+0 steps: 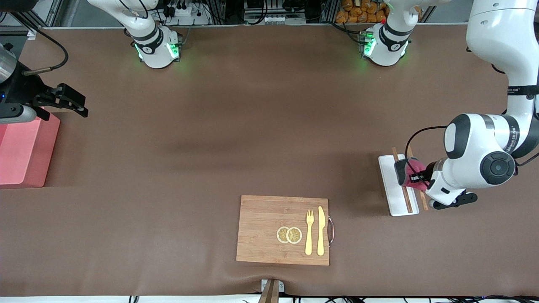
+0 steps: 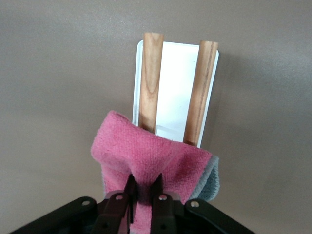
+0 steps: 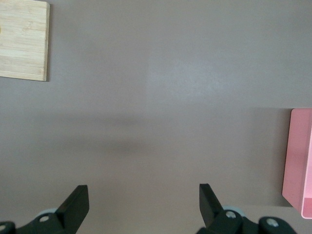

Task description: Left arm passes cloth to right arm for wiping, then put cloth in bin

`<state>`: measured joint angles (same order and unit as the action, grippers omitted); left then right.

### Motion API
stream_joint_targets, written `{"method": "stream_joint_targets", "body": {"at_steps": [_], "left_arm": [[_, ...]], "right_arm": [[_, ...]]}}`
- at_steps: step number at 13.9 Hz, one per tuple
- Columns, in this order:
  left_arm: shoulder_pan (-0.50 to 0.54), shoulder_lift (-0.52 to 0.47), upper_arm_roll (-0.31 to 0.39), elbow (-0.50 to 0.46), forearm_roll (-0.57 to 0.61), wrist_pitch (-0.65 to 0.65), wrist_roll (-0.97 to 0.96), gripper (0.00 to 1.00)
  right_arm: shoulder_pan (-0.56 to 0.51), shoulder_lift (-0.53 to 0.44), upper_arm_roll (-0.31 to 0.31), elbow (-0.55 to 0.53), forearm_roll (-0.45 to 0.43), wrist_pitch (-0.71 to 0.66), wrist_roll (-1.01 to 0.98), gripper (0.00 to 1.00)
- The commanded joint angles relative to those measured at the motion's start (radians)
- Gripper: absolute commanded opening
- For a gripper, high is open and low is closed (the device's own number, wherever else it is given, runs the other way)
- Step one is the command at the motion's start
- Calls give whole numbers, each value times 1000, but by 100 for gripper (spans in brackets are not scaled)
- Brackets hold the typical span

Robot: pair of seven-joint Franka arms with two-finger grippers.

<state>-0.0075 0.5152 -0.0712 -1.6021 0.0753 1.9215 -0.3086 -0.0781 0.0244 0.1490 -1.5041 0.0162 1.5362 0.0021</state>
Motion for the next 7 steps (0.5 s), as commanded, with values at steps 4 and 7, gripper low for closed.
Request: {"method": "stream_joint_targets", "body": {"at_steps": [4,7], "left_arm": [[-6,-10,-5,10,20,1,-1,0],[-11,-47,-25,11,-8,-10,-12,0]], "right_arm": [[-58,60,10,5,-5,-16,-22,100],[-80,60,10,8,10,-64,-27,100]]}}
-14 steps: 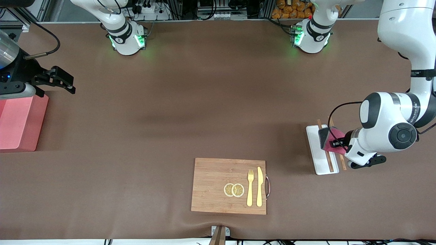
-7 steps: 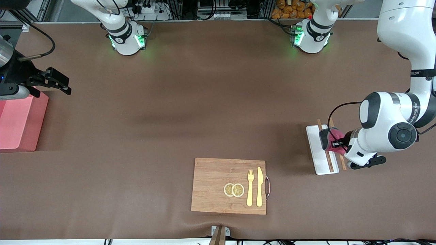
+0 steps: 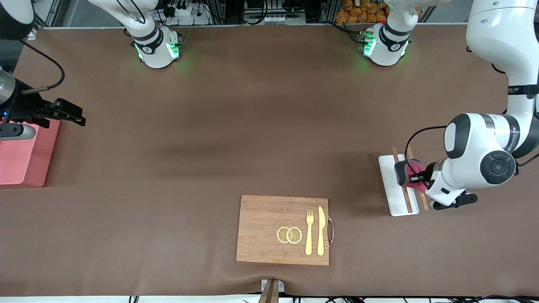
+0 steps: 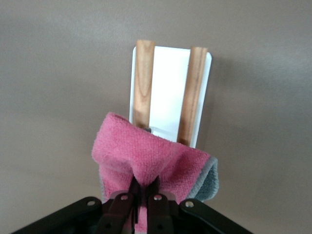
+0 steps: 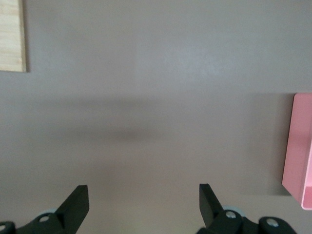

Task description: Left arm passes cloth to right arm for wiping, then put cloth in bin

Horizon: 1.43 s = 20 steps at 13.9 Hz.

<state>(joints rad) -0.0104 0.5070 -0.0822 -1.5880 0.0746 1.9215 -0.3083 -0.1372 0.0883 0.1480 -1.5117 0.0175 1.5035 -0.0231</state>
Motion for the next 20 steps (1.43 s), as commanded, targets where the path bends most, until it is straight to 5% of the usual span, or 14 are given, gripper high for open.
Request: {"method": "stream_joint_targets", "body": {"at_steps": [1,5,11,16,20], "left_arm": [[-3,-51,-33,-4,-31,-12,-20,0],[-5,-79,-85,-3,-227,-22,-134,0],[-57,-61,-226,49,-479,23,-585,0],[-202,-4,-228,170,-614,126,-880,0],[-334,15,-228,172,-760,362,-992,0]], "right_arm": [[-21,-4,13,18,12,-31,55,100],[-5,-4,22,24,163,-66,458,100],[-7,10,18,27,448,-75,964,100],[5,97,19,25,568,-71,1233,100],[30,155,19,27,598,-33,1319,100]]}}
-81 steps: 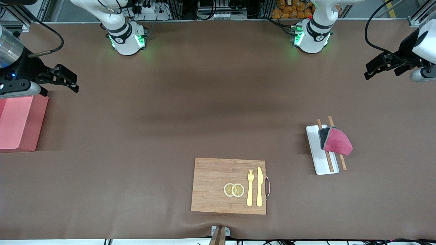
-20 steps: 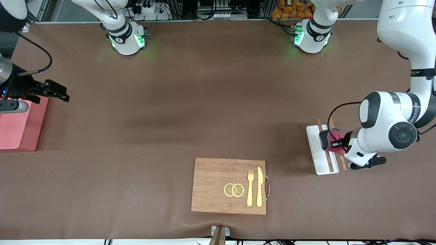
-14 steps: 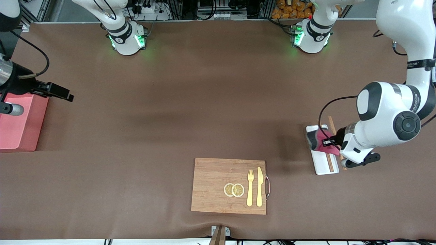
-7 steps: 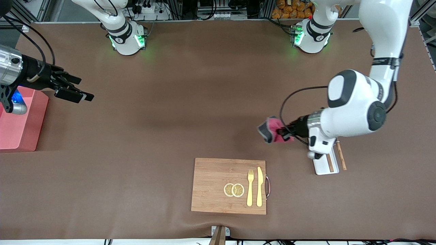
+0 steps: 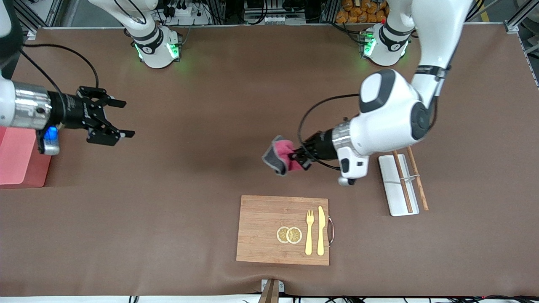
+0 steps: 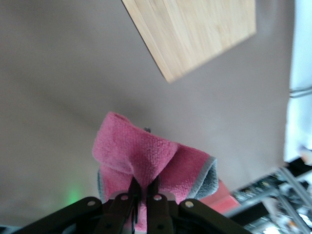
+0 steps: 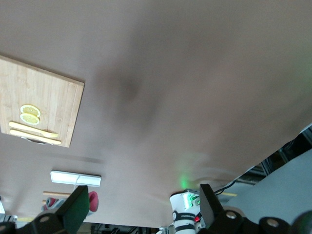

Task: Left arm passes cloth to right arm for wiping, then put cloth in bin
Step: 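Carry the cloth toward the right gripper while the right gripper reaches out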

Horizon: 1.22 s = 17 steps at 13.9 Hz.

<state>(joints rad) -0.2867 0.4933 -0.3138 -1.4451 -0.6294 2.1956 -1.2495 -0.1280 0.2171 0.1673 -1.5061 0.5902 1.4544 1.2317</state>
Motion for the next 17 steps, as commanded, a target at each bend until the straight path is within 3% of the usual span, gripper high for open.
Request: {"method": "stream_joint_targets", "body": {"at_steps": [1,7,13,16,17], "left_arm": [[-99,43,5,32,-74,166,-91,0],[-336,162,51,127,-70,499,-265,0],[-453,194,71,160,-64,615,-317,0],[-470,185,74,157,-49,615,-353,0],[-470,186,75,152,-49,615,-354,0]], "right_arm": [[37,37,0,21,29,44,104,100],[185,105,-2,21,30,256,255,100],[215,157,-3,11,14,323,256,100],[202,166,-5,6,10,323,239,80],[209,166,-5,6,-3,325,242,68]]}}
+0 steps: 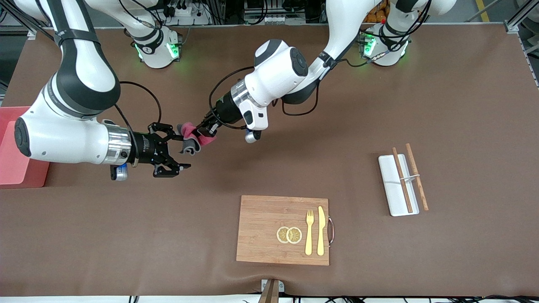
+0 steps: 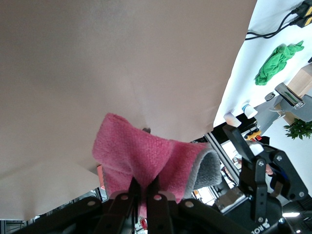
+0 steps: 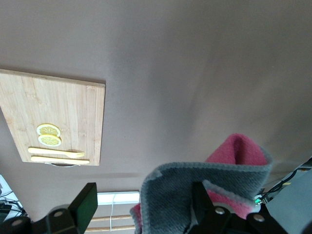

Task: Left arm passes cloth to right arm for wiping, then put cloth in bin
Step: 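Grasp the cloth with the right gripper beside the left gripper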

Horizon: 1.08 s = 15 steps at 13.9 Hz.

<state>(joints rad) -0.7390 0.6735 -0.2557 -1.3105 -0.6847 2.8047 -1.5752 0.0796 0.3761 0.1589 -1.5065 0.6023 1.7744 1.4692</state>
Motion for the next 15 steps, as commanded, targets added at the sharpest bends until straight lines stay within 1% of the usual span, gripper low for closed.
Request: {"method": "stream_joint_targets", "body": {"at_steps": [1,2,3,4,6,7,8,9,12,15], "left_arm": [[-17,9,16,17,7,6,-28,0],[-17,14,16,17,7,6,-29,0],[-19,17,21,17,7,7,-34,0],[-19,17,24,19,5,7,-34,0],[-17,17,26,20,5,12,-34,0],[-17,20,27,20,5,13,-34,0],[-19,23,27,20,5,22,-34,0],[-19,24,26,20,5,31,-34,0],[-28,31,27,20,5,39,-34,0],[-28,32,27,20,5,45,-34,0]], "right_arm": [[9,7,4,6,-21,5,5,58],[12,7,4,6,-21,2,6,59],[14,7,4,6,-21,-6,11,75],[17,7,5,5,-21,-10,8,60],[23,6,5,8,-19,-32,2,34],[23,3,7,9,-19,-36,8,18],[25,1,7,9,-19,-41,9,7],[26,3,7,8,-19,-46,10,0],[28,4,7,11,-19,-72,-7,0],[12,6,7,15,-15,-73,-76,0]]}}
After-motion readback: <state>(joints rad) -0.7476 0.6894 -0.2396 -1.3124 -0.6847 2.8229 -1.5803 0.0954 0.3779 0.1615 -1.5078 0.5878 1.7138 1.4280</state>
